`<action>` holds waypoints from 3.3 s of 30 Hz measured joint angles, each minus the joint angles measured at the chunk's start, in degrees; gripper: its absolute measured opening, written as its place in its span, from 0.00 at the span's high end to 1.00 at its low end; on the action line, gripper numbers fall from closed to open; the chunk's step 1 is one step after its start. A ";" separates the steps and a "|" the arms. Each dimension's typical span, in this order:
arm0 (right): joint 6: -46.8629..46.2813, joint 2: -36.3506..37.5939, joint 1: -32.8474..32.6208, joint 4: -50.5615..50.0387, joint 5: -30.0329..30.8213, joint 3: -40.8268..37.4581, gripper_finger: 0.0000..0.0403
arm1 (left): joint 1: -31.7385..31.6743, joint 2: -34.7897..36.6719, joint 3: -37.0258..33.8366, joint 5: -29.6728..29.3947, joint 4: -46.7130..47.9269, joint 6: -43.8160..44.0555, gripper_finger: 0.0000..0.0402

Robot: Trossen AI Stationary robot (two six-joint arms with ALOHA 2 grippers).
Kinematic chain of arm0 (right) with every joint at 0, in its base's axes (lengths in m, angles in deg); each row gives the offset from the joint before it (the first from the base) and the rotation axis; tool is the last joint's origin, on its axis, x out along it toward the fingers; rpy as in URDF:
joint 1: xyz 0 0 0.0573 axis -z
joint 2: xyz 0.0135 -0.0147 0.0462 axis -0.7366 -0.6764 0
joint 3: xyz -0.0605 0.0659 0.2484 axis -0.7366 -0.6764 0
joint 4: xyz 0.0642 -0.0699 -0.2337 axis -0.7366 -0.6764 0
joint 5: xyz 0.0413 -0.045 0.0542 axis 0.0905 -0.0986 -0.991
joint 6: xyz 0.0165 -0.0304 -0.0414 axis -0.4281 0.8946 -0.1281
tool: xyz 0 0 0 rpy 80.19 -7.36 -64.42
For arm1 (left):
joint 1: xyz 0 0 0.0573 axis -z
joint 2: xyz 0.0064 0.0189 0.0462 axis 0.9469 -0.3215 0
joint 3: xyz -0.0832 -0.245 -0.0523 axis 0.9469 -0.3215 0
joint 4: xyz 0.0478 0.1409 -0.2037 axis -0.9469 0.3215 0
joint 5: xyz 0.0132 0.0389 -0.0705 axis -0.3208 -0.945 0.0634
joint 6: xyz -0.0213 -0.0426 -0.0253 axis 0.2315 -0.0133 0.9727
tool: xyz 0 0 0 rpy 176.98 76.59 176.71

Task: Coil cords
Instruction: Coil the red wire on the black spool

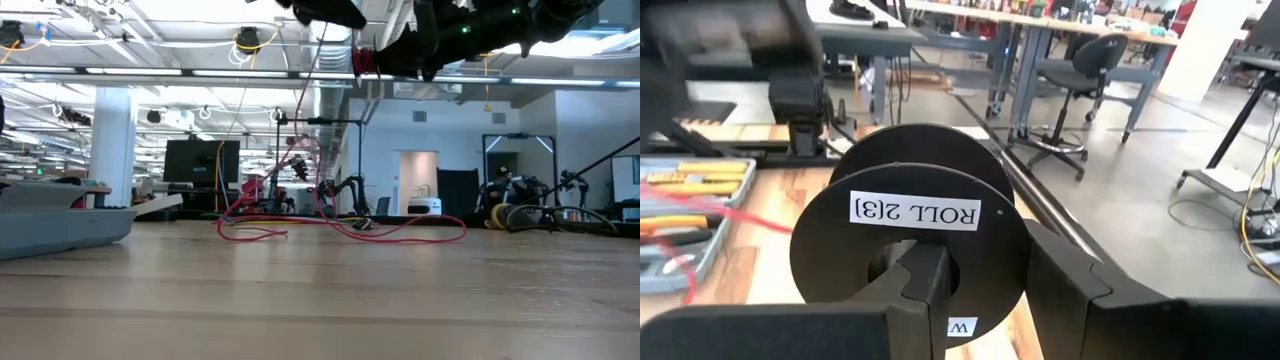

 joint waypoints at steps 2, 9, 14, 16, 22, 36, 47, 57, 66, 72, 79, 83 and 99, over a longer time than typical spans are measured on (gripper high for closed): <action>-0.02 0.00 0.04 -1.14 0.00 0.02 0.73 | 0.15 0.00 1.99 -1.36 1.97 -0.90 1.00; 0.24 -0.02 -0.02 -3.51 0.01 0.00 0.73 | 0.18 0.00 5.37 -5.01 6.38 -3.48 1.00; 1.10 -0.02 -0.08 -4.10 -4.59 0.00 0.73 | 0.18 0.00 5.95 -7.61 6.92 -6.64 1.00; 1.12 -0.02 -0.59 -4.07 -6.47 0.00 0.73 | 0.13 0.00 5.95 -8.78 6.94 -8.17 1.00; 1.59 -0.02 -2.73 -4.15 -8.30 0.00 0.73 | -0.78 0.00 5.95 -9.67 4.07 -10.09 1.00; 3.24 -0.02 -8.94 -3.80 -12.64 0.00 0.73 | -5.64 0.00 5.95 -10.54 2.33 -12.09 1.00; 3.24 -0.04 -11.71 1.85 -17.21 0.00 0.73 | -9.16 0.00 5.92 -9.69 5.91 -9.50 1.00; 4.15 -0.07 -12.44 7.12 -18.43 -0.04 0.73 | -11.15 0.00 1.74 -6.93 4.83 -6.79 1.00; 3.95 -0.07 -11.83 14.88 -18.08 -0.04 0.73 | -11.19 0.00 -3.17 -1.99 1.00 -3.43 1.00; 3.85 -0.05 -11.23 16.10 -10.76 -0.04 0.73 | -10.68 0.00 -5.96 1.99 -1.57 -1.30 1.00; 4.33 -0.04 -11.17 16.37 -3.48 -0.04 0.73 | -8.27 -0.02 -6.93 1.98 -2.44 -0.55 1.00; 4.75 -0.04 -11.11 16.05 0.34 -0.04 0.73 | -6.31 -0.02 -6.93 1.98 -2.45 -0.34 1.00; -2.44 -0.04 -4.35 4.81 9.96 -0.04 0.73 | -0.60 -0.02 -6.90 1.45 -5.24 -0.48 1.00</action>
